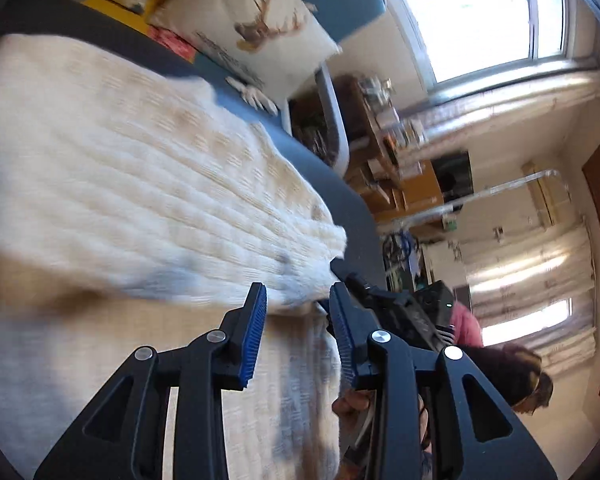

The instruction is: Fold clothes

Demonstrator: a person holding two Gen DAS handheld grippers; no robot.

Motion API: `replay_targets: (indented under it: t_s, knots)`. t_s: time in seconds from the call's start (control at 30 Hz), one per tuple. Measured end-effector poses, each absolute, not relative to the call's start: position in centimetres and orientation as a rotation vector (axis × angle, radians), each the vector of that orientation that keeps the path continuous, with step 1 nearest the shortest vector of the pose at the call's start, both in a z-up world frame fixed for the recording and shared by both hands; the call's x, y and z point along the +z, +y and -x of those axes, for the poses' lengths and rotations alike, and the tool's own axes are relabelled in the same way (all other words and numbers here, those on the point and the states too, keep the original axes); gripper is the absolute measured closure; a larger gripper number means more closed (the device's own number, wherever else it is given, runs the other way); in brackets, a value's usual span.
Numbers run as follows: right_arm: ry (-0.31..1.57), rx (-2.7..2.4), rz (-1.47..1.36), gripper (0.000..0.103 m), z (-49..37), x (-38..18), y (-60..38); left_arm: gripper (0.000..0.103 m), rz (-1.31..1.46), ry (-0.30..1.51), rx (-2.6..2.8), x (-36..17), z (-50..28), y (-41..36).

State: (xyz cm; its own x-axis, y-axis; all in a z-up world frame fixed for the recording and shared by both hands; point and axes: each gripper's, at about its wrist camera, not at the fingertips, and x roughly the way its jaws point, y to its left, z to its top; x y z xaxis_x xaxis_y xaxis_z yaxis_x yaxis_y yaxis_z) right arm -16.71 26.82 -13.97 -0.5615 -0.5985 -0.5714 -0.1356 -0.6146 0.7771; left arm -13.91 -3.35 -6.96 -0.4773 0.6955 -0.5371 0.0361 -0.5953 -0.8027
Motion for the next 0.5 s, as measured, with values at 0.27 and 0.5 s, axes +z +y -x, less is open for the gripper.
replay_targets:
  t_s: [0.27,0.5]
  knots:
    - [-0.937,-2.370,-1.351,0.092,16.7,-14.0,25.3,0.070,1.168,-1.545,2.271,-8.6,7.1,-18.2]
    - [-1.039,-2.296,-1.340,0.086,16.8,-15.4,25.6,0.067,1.204,-1.736,2.149,-11.3,8.0,-20.1]
